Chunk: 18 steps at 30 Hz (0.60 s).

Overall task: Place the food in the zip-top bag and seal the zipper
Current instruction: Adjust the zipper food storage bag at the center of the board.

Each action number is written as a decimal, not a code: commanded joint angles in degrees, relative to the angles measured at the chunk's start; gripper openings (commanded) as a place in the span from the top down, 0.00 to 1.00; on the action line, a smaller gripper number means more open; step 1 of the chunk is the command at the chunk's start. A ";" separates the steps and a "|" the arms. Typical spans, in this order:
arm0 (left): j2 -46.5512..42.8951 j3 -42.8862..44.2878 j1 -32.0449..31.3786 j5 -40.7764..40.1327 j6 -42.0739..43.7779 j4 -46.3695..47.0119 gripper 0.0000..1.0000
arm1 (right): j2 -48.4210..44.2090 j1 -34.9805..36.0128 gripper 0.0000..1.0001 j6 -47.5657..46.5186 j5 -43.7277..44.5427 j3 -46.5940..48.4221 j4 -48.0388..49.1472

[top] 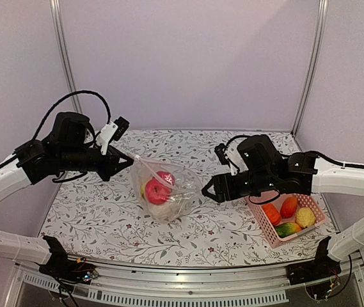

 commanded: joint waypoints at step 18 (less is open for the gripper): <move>0.62 -0.21 1.15 0.32 -0.34 0.19 1.00 | 7.11 -0.07 0.62 -8.24 0.36 -1.74 6.74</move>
